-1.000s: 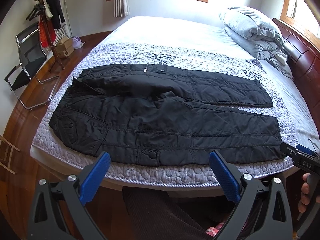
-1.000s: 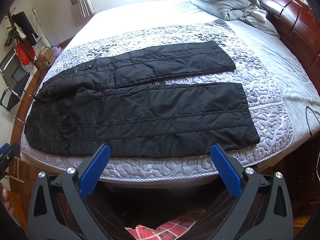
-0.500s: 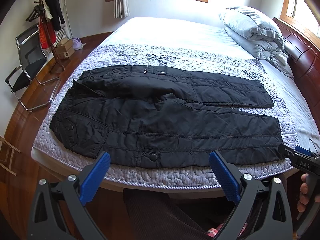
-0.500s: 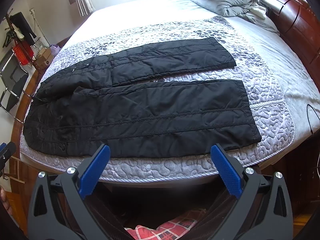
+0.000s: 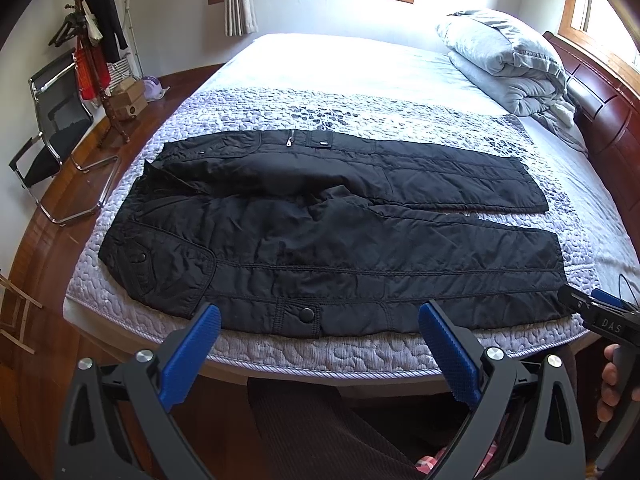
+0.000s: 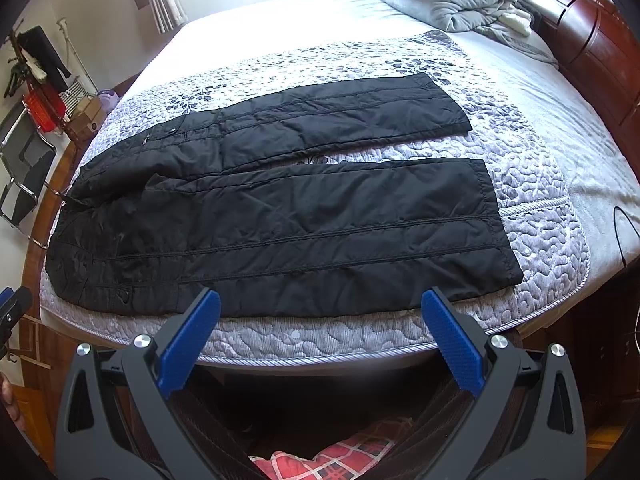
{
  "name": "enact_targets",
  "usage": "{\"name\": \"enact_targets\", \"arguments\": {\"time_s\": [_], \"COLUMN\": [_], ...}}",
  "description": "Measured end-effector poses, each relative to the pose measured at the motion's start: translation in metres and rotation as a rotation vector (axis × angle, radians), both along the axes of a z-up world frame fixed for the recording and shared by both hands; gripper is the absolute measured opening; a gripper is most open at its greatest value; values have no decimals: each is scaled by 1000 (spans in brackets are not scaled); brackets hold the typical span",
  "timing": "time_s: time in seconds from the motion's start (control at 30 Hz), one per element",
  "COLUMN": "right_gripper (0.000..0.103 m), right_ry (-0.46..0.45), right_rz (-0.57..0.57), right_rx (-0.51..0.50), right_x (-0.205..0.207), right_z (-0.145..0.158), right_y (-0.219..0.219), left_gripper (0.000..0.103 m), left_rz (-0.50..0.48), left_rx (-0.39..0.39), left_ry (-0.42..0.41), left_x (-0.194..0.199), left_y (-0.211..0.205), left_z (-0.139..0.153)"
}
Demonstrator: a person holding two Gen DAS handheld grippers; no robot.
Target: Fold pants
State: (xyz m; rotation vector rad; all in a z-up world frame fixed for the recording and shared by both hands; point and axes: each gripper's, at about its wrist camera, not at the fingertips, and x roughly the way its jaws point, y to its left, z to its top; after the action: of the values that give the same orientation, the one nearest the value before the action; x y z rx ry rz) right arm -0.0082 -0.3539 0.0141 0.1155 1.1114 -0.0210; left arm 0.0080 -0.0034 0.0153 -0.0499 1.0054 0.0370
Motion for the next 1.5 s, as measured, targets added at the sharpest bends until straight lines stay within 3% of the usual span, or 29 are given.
{"name": "enact_targets", "arguments": {"time_s": [0.7, 0.93, 1.1, 1.23, 1.33, 1.5], "right_gripper": [101, 101, 101, 101, 101, 101], "right_ry": [14, 15, -48, -78, -44, 16], "right_rz": [-3, 17, -17, -51, -62, -79], "right_rx": [-2, -10, -121, -251, -288, -337], "right_x": [5, 26, 75, 128, 166, 219], "right_z": [-5, -8, 13, 17, 3, -28], "right_y": [-1, -11, -55, -92, -117, -142], "left_gripper": [99, 99, 99, 99, 99, 99], "left_rz": [6, -2, 10, 187, 330, 441], "left_rx": [-1, -36, -104, -108, -132, -251], "left_ry": [5, 47, 82, 164, 251, 320], "left_x": [2, 27, 85, 158, 222, 299], "left_y": [1, 17, 86, 186, 266, 347], "left_z": [-3, -15, -25, -44, -65, -105]}}
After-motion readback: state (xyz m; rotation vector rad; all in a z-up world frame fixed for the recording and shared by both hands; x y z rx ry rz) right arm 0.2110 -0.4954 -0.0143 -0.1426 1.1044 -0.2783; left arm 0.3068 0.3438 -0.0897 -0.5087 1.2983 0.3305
